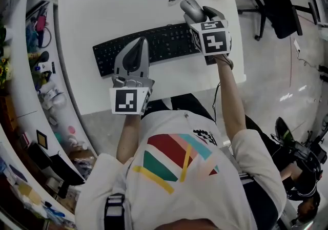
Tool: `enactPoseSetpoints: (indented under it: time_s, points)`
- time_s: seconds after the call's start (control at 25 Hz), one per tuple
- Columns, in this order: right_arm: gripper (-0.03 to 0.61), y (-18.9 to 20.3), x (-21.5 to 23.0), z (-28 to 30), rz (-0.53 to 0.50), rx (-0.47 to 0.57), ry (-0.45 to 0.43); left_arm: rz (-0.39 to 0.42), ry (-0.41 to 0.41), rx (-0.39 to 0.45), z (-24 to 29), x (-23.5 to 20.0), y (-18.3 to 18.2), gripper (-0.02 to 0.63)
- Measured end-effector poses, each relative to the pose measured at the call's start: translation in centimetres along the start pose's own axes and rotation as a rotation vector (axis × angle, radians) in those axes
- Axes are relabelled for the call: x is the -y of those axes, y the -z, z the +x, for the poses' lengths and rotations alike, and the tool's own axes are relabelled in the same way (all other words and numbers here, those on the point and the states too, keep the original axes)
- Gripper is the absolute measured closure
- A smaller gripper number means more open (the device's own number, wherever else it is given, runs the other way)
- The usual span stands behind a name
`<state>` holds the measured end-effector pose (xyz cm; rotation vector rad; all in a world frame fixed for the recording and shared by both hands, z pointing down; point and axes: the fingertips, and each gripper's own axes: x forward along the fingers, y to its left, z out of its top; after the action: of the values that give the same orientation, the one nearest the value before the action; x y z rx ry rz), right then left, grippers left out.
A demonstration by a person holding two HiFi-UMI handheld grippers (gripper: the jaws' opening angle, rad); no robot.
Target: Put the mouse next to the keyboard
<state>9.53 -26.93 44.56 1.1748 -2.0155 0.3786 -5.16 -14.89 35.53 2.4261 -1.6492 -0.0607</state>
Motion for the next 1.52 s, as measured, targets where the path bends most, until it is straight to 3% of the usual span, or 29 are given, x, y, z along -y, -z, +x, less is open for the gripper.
enactPoseSetpoints:
  time_s: [0.16, 0.28, 0.68, 1.04, 1.52]
  points:
    - [0.306, 3.4, 5.4, -2.0, 0.096, -0.007, 0.067, 0.049, 0.066, -0.054, 2.2, 3.3, 0.9, 0.571]
    - [0.305, 6.2, 8.4, -2.9, 0.153, -0.021, 0.102, 0.039, 0.087, -0.066, 3.7, 4.8, 1.3, 0.571]
    - [0.307, 15.2, 11.8, -2.8, 0.276, -0.1, 0.122, 0.075, 0.135, -0.132, 7.1, 7.9, 2.2, 0.571]
    - [0.305, 17.3, 12.6, -1.2, 0.343, -0.082, 0.067, 0.12, 0.163, -0.157, 7.9, 10.0, 3.0, 0.571]
    - [0.305, 17.9, 12.2, -1.0, 0.332, -0.049, 0.061, 0.12, 0.16, -0.152, 7.2, 10.6, 3.1, 0.571]
